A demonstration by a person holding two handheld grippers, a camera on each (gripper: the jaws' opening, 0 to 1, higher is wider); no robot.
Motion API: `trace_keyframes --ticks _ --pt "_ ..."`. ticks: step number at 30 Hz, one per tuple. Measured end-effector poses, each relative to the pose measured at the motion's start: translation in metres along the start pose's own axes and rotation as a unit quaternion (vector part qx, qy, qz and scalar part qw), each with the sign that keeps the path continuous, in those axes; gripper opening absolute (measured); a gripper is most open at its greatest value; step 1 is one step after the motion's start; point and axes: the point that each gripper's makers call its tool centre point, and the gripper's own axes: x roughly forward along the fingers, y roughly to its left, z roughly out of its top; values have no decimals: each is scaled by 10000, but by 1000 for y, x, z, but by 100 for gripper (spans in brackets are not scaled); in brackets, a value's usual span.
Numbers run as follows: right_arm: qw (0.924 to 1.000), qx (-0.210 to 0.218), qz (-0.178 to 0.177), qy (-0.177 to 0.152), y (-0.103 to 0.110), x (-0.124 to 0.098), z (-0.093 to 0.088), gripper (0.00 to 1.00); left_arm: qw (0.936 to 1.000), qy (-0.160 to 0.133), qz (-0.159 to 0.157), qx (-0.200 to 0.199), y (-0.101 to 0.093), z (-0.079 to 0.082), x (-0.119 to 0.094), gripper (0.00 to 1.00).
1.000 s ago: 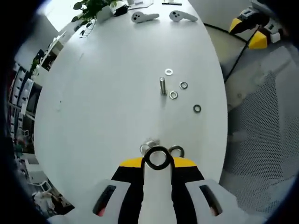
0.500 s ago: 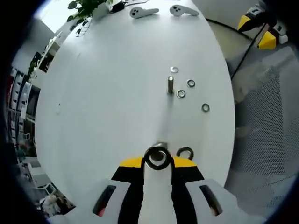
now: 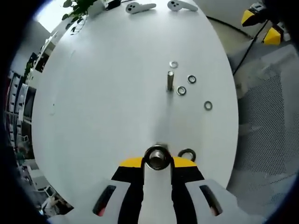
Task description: Place the washer onto the threaded stud by aligning its center hole with the stud, sliding it down to the base, and recovering from edge contact or off-axis alignment until the washer reaches the visible bottom stop.
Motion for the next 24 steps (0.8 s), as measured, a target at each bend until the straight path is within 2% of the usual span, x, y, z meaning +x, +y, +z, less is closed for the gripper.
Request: trace_keyframes --ticks 13,24 --pt "10000 19 -22 19 -1 0 -1 31 9999 95 -97 -86 -5 -5 23 19" --pt "10000 49 -30 23 -1 0 -1 31 9996 42 -95 -257 -4 -4 29 19"
